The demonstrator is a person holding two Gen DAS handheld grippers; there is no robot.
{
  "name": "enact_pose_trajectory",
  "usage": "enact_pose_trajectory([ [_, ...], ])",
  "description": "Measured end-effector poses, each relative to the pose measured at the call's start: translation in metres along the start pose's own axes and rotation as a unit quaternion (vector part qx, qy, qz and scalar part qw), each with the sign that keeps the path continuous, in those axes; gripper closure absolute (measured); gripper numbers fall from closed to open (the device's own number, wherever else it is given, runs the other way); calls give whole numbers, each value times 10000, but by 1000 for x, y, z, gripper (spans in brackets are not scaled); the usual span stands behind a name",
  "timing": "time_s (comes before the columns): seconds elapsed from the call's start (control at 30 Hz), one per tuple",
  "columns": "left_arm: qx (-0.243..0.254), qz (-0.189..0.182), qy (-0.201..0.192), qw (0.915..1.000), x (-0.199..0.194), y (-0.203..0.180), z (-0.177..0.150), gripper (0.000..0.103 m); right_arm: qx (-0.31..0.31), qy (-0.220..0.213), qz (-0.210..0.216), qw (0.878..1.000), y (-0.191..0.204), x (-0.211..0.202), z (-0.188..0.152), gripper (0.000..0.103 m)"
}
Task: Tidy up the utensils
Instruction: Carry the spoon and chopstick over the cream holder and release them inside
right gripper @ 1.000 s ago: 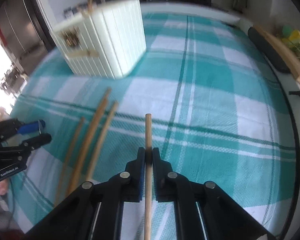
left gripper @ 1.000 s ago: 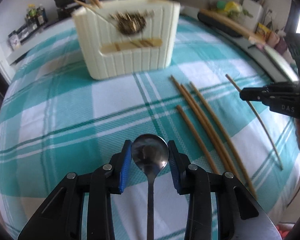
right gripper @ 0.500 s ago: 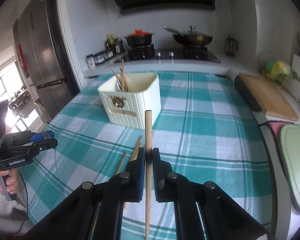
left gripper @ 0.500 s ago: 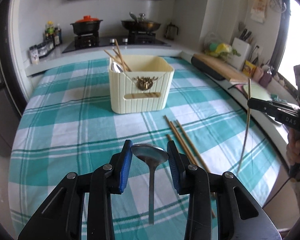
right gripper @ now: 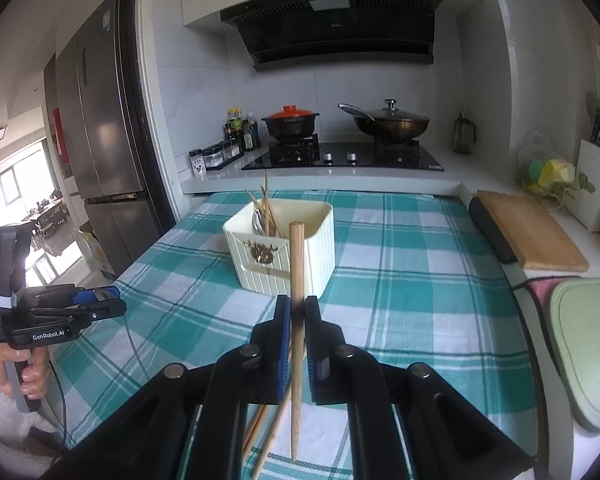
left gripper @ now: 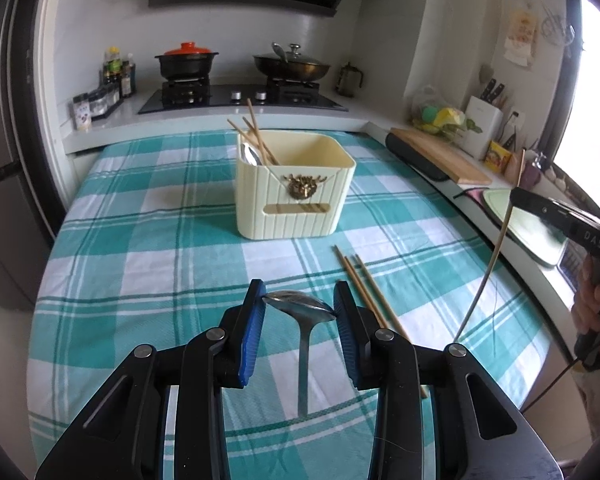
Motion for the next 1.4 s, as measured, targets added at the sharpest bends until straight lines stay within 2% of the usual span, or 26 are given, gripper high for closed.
enact_pose_trajectory([
  [0.37,-94,-24,-6,10000,-5,13,15,68,-105,25,-51,9999,-5,7,11,96],
  [0.5,-162,-83,67,9998,-3,18,24,68,-218,170,-28,9996,-7,18,15,96],
  [0.6,-163,-106,84,9998,-5,21,38,68,-186,310,49,9993,-13,31,21,96],
  [0.73,-79,-128,-106,9998,-16,20,71,68,-279,295,57,9992,-19,43,42,96],
  [0.93,134,3,-795,9967,-31,8,153,68,-367,-158,43,9992,-24,57,97,96],
  [1.13,18,199,-1371,9904,-4,1,217,68,-307,-993,-142,9945,-28,73,159,96],
  [1.27,-190,240,-1599,9867,28,2,241,68,-397,-1435,-249,9885,-27,96,186,96],
  [1.4,-298,342,-1542,9870,73,4,247,68,-532,-1329,-204,9895,-25,139,187,96],
])
Point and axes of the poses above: each gripper's, at about its wrist camera, not at the fingertips, and x roughly the way its jaws point, y to its left, z to its top, the point moved 2 cm from there along x, roughly the way its jaws point, and after that the axes turned 10 degrees about -x, right-handed, at the moved point
